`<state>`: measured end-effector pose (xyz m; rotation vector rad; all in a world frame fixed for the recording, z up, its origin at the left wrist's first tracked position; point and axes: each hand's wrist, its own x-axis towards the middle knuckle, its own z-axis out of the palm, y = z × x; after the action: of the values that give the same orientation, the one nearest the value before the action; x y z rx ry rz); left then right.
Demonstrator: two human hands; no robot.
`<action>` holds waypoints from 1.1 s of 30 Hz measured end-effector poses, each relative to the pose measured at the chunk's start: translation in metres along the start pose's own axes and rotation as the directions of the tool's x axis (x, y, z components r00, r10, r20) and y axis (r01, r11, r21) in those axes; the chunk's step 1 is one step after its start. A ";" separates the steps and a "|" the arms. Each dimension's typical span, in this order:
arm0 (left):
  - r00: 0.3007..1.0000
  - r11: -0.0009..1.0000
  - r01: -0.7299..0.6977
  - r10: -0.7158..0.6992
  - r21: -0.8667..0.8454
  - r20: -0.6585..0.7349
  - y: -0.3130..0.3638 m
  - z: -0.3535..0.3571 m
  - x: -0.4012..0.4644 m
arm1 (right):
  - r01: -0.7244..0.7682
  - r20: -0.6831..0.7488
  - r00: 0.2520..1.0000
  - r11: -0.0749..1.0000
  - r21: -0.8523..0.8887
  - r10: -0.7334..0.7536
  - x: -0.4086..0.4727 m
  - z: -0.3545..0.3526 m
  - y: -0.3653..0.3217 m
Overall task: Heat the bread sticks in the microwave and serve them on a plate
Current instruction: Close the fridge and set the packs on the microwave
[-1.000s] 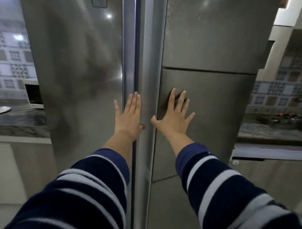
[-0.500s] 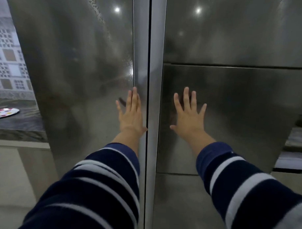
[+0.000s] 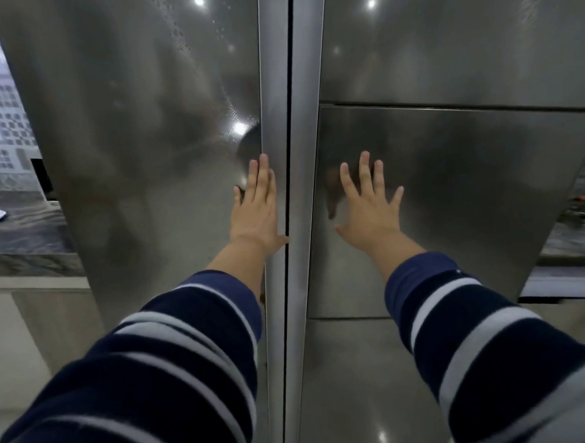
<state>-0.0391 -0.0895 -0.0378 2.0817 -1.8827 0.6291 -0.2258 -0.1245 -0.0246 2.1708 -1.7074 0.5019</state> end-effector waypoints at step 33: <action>0.747 0.838 0.521 -0.356 -0.162 0.562 -0.279 -0.084 -0.302 | 0.341 0.573 0.607 0.832 0.438 -0.551 -0.202 -0.085 -0.363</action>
<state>0.2053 0.2480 -0.0851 2.4990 -1.4550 -0.3600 0.0777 0.1698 -0.0592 3.1517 -1.2885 -0.2684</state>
